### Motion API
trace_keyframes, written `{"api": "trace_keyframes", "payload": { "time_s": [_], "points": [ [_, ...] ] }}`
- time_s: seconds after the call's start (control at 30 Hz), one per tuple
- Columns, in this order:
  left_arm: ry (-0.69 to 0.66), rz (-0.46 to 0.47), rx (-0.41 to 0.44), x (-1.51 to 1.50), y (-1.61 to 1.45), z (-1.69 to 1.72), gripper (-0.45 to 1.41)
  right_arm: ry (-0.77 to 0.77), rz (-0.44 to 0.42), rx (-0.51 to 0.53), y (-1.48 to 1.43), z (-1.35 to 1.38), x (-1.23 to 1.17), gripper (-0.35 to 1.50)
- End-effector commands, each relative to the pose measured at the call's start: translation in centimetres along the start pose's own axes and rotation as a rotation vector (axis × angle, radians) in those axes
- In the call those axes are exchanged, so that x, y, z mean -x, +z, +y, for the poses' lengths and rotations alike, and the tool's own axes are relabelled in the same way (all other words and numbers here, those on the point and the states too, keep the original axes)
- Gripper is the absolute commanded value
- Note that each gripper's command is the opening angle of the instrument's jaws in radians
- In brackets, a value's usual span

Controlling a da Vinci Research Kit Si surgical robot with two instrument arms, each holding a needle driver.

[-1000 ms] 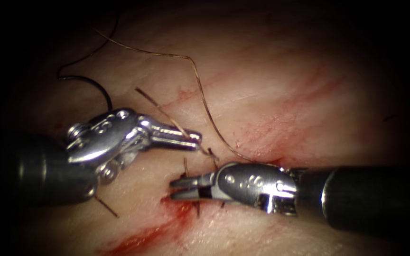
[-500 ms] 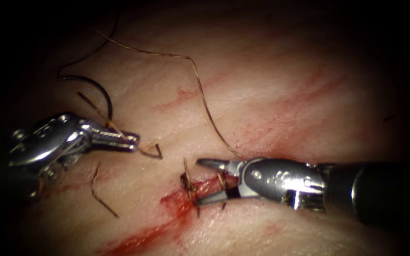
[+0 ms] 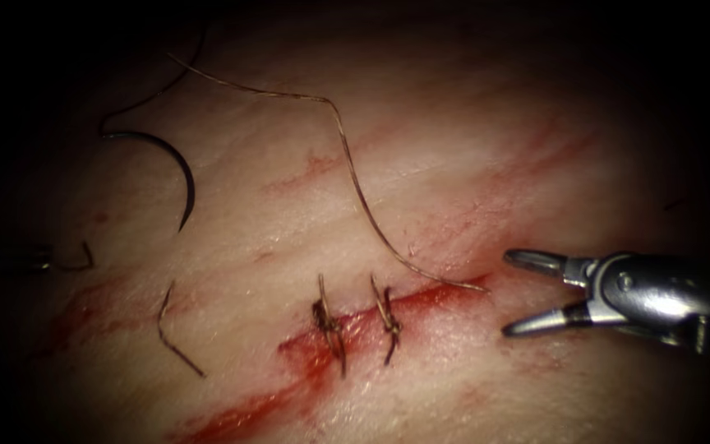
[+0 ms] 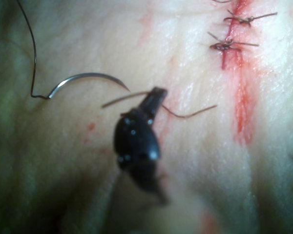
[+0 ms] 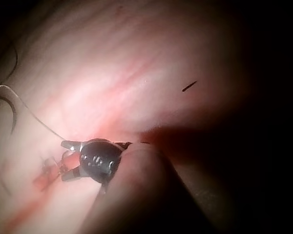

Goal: Wound Closure

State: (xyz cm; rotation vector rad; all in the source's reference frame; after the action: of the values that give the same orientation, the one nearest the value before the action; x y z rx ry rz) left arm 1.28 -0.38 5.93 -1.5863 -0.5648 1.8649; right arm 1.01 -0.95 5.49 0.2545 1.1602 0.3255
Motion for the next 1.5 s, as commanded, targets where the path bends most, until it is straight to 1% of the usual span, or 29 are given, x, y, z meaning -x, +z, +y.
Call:
{"api": "trace_keyframes", "payload": {
  "time_s": [0.03,0.07,0.1,0.13,0.17,0.2,0.23,0.3,0.37,0.4,0.43,0.53,0.7,0.73,0.8,0.83,0.87,0.93,0.97,1.07,1.1,1.13,1.17,1.23,1.3,1.33,1.4,1.47,1.5],
  "points": [
    [0.0,-0.002,0.002,0.09,0.07,-0.01,-0.45,0.004,-0.003,0.003,0.03,-0.02,0.1,1.24],
    [0.017,-0.028,-0.016,0.12,0.08,-0.01,-0.45,0.004,-0.005,0.007,0.0,-0.02,0.12,1.24],
    [0.029,-0.063,-0.038,0.14,0.1,-0.02,-0.13,0.005,-0.007,0.012,-0.01,-0.02,0.14,1.24],
    [0.033,-0.089,-0.053,0.16,0.12,-0.02,0.14,0.006,-0.01,0.017,-0.02,-0.01,0.16,1.24],
    [0.041,-0.109,-0.066,0.17,0.15,-0.03,0.32,0.006,-0.011,0.022,-0.02,-0.01,0.17,1.26],
    [0.042,-0.143,-0.099,0.18,0.25,-0.04,0.72,0.006,-0.012,0.025,-0.01,-0.01,0.19,1.28],
    [0.042,-0.143,-0.099,0.18,0.25,-0.04,0.72,0.006,-0.012,0.025,-0.01,-0.01,0.19,1.28],
    [0.041,-0.165,-0.115,0.18,0.34,-0.02,0.91,0.006,-0.014,0.029,0.01,0.0,0.19,1.28],
    [0.035,-0.215,-0.094,0.14,0.5,0.03,1.04,0.007,-0.014,0.032,0.04,0.0,0.19,1.28],
    [0.035,-0.215,-0.094,0.14,0.5,0.03,1.04,0.007,-0.014,0.032,0.04,0.0,0.19,1.28],
    [0.031,-0.229,-0.085,0.12,0.56,0.06,1.16,0.007,-0.014,0.034,0.05,0.0,0.18,1.28],
    [0.06,-0.233,-0.073,0.04,0.73,0.14,1.23,0.006,-0.012,0.031,0.12,-0.02,0.19,1.29],
    [0.048,-0.238,-0.07,-0.08,0.79,0.19,1.23,0.003,-0.007,0.03,0.17,-0.05,0.21,1.29],
    [0.014,-0.229,-0.069,-0.19,0.8,0.18,1.18,0.001,-0.007,0.031,0.18,-0.06,0.23,1.29],
    [-0.014,-0.182,-0.072,-0.27,0.82,0.16,1.14,-0.001,-0.01,0.031,0.18,-0.07,0.25,1.29],
    [-0.014,-0.182,-0.072,-0.27,0.82,0.16,1.14,-0.001,-0.01,0.031,0.18,-0.07,0.25,1.29],
    [-0.048,-0.14,-0.091,-0.31,0.84,0.14,1.09,-0.002,-0.01,0.031,0.19,-0.08,0.26,1.28],
    [-0.054,-0.078,-0.14,-0.35,0.88,0.09,1.03,-0.004,-0.01,0.032,0.2,-0.09,0.28,1.28],
    [-0.057,-0.054,-0.184,-0.36,0.92,0.05,0.99,-0.006,-0.01,0.033,0.2,-0.1,0.29,1.26],
    [-0.044,-0.035,-0.288,-0.37,1.05,-0.09,0.98,-0.007,-0.012,0.031,0.22,-0.11,0.29,1.24],
    [-0.032,-0.036,-0.354,-0.35,1.15,-0.18,0.94,-0.013,-0.032,0.024,0.22,-0.11,0.28,1.23],
    [-0.026,-0.036,-0.393,-0.34,1.23,-0.25,0.93,-0.006,-0.049,0.018,0.21,-0.1,0.27,1.21],
    [-0.026,-0.036,-0.393,-0.34,1.23,-0.25,0.93,-0.006,-0.049,0.018,0.21,-0.1,0.27,1.21],
    [-0.026,-0.031,-0.423,-0.33,1.36,-0.35,0.79,0.007,-0.084,0.026,0.2,-0.08,0.23,1.18],
    [-0.018,-0.029,-0.448,-0.29,1.47,-0.44,0.72,0.019,-0.093,0.04,0.17,-0.07,0.17,1.18],
    [-0.019,-0.024,-0.478,-0.25,1.59,-0.55,0.71,0.031,-0.1,0.053,0.13,-0.07,0.09,1.18],
    [-0.055,-0.008,-0.503,-0.15,1.7,-0.71,0.71,0.049,-0.104,0.049,0.08,-0.11,-0.03,1.14],
    [-0.102,0.002,-0.518,-0.05,1.75,-0.81,0.71,0.055,-0.114,0.04,0.05,-0.15,-0.13,1.11],
    [-0.102,0.002,-0.518,-0.05,1.75,-0.81,0.71,0.055,-0.114,0.04,0.05,-0.15,-0.13,1.11]
  ]
}}
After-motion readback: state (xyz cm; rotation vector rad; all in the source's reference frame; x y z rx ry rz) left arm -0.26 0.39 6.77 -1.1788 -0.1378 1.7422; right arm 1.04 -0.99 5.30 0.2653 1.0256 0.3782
